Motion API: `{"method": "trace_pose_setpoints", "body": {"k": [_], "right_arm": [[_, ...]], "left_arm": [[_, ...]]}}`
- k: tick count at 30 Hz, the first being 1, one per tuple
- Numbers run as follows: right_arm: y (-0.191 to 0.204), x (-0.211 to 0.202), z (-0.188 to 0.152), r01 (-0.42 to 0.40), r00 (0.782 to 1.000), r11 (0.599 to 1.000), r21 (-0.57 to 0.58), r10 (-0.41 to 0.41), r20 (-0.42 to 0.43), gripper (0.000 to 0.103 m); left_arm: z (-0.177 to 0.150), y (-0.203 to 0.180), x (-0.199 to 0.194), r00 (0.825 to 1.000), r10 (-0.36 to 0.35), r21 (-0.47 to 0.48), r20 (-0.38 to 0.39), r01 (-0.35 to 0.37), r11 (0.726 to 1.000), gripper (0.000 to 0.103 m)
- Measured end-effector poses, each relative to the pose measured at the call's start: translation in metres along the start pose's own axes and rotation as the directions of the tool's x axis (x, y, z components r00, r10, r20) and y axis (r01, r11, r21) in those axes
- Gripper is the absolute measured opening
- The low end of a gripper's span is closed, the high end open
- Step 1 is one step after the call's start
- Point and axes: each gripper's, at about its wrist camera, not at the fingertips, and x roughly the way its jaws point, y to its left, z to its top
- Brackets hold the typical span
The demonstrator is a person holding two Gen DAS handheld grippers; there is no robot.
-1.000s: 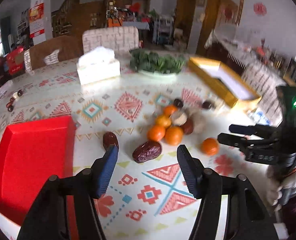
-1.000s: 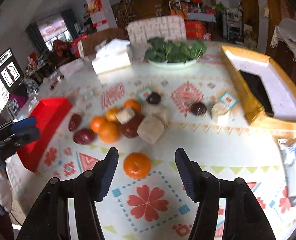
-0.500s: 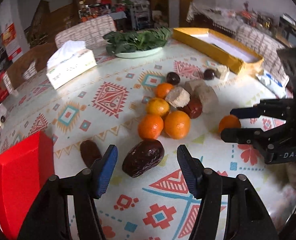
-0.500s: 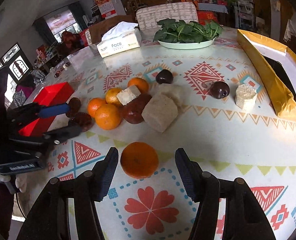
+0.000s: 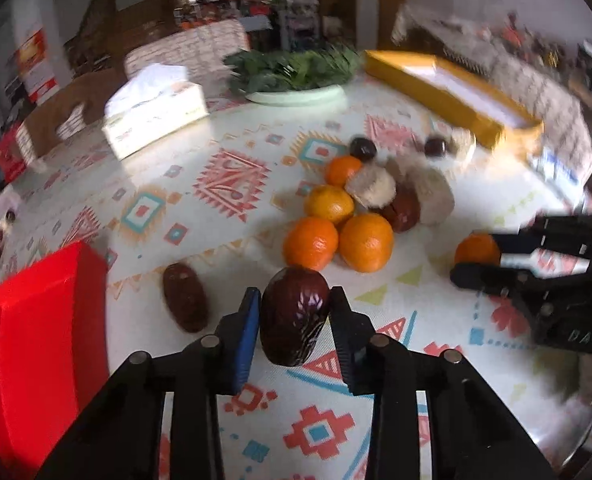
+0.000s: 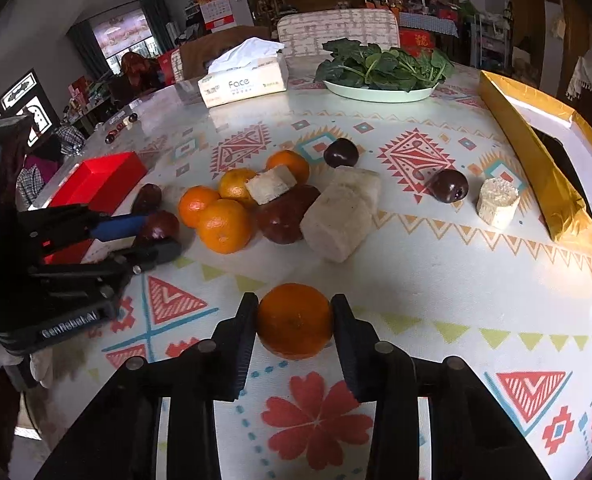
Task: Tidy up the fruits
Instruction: 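Carry both items over the red tray and open both grippers to drop them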
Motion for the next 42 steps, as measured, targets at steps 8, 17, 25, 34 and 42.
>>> {"method": "trace_pose_setpoints", "body": {"k": [8,17,25,34,42], "right_arm": [[0.046,-0.032,0.013,-0.097,0.993,0.994,-0.045,0.099,0.058,0.041],[0.185,-0.006,0.049,-0.302,0.951,0.931,-0.204,0.308,-0.002,0.041],[0.303,0.049,0.046,-0.310,0.950,0.885,-0.349,0.299,-0.086,0.041],[0.333,0.100,0.035,-0.254,0.967,0.886,-0.388,0.223,-0.123,0.041],[0.334,0.091,0.036,-0.258,0.966,0.889,-0.377,0.244,-0.086,0.068]], "left_arm": [[-0.030,0.063,-0.087,0.986,0.060,-0.274,0.154,-0.016,0.962,0.033],[-0.099,0.175,-0.147,0.943,0.310,-0.526,0.119,-0.204,0.826,0.033],[-0.142,0.240,-0.140,0.938,0.345,-0.629,0.023,-0.255,0.735,0.033],[-0.153,0.258,-0.120,0.948,0.317,-0.653,-0.013,-0.248,0.716,0.033],[-0.153,0.251,-0.129,0.948,0.317,-0.665,0.005,-0.234,0.710,0.048]]}}
